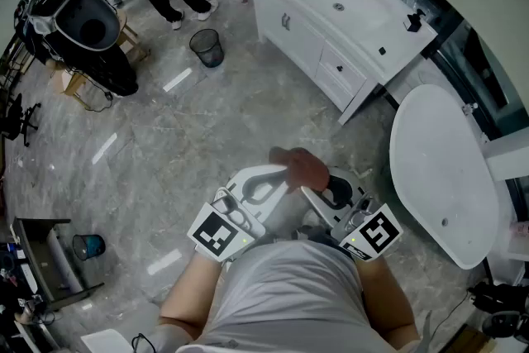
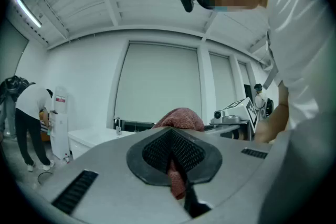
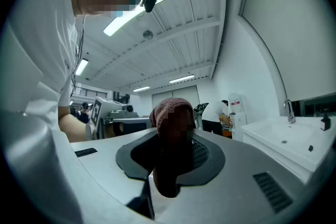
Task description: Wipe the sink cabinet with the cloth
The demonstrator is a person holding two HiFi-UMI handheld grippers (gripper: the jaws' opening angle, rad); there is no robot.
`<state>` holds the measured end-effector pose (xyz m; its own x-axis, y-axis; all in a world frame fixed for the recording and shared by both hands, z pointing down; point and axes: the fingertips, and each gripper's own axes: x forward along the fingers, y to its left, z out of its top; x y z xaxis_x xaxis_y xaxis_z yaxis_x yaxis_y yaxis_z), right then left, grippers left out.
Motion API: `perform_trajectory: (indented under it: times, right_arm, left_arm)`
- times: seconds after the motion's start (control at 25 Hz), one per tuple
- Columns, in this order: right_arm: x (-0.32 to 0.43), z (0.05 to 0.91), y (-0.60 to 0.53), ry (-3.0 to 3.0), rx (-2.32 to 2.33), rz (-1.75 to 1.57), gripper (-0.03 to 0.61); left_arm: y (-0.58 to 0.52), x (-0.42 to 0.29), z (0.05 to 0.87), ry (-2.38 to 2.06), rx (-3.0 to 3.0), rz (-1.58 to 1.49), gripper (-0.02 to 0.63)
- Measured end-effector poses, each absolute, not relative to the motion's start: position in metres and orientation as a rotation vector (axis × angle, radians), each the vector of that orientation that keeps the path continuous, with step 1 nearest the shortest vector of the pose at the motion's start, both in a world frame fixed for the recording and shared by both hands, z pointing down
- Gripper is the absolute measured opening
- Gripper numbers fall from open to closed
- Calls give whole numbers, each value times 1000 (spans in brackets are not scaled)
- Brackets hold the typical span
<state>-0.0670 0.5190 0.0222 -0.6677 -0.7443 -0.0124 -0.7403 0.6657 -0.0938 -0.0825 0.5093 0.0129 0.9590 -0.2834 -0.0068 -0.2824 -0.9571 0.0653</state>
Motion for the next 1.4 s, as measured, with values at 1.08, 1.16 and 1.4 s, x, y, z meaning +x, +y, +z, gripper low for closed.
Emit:
perform_trajectory:
  times: [1.08,1.16,1.4]
  right_arm:
    - [105,73,485,2578,-1466,-420,94]
    - [112,77,467,2567,-1488,-435,94]
    - [116,90,385,2532,-1582,-480,94]
  left_arm:
    - [460,7,68,-699,2864,87,9]
    - [442,11,72,-693,2854,82,9]
    - [357,12,84,-620,2860,75,9]
